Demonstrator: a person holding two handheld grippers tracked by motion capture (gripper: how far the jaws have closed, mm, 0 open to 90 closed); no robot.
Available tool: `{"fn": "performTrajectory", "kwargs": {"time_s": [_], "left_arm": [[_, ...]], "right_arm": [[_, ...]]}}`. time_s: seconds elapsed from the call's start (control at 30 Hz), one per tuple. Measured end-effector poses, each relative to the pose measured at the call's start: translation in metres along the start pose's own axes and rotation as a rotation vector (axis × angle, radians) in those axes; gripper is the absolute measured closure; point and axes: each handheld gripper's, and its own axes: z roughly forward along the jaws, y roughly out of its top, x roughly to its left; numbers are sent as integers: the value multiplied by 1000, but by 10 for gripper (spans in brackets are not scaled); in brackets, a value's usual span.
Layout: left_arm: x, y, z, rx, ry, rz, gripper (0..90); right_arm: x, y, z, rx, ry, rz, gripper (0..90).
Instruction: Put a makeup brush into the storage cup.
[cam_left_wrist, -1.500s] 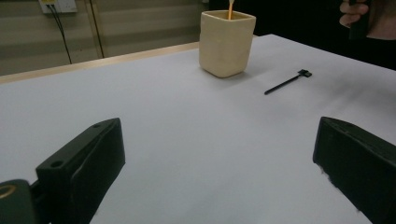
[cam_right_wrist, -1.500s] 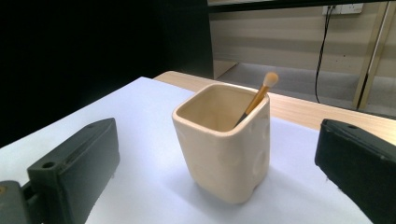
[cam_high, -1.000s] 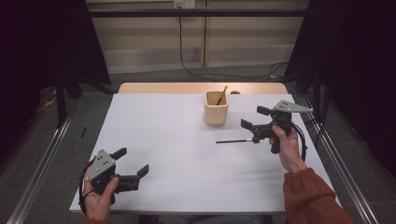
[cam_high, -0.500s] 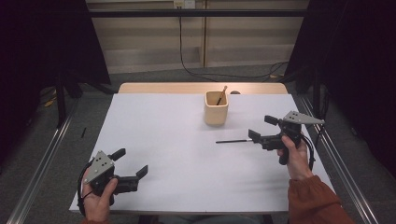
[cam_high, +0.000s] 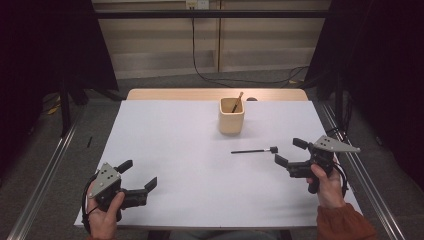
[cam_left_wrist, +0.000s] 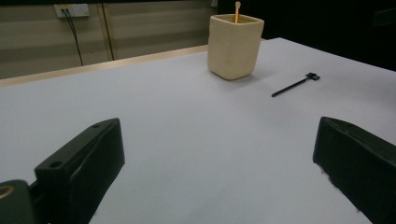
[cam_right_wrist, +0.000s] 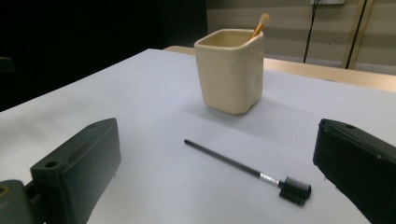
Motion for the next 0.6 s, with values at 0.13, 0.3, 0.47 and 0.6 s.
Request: {"fn": "performTrajectory", "kwargs": {"time_s": [0.13,0.3,0.47,0.6], "left_arm": [[-1,0,-1,-4,2,0,20],[-1,0,-2,-7,1,1,19],[-3,1,0,-4,-3,-4,18],[-7,2,0,-13,2,18,21]], "right_arm": [[3,-8,-9,4,-7,9,3],[9,-18,-21,8,-20,15,4],[10,-26,-33,4,-6,12,10],[9,-28,-35,-6,-2,8,11]]}}
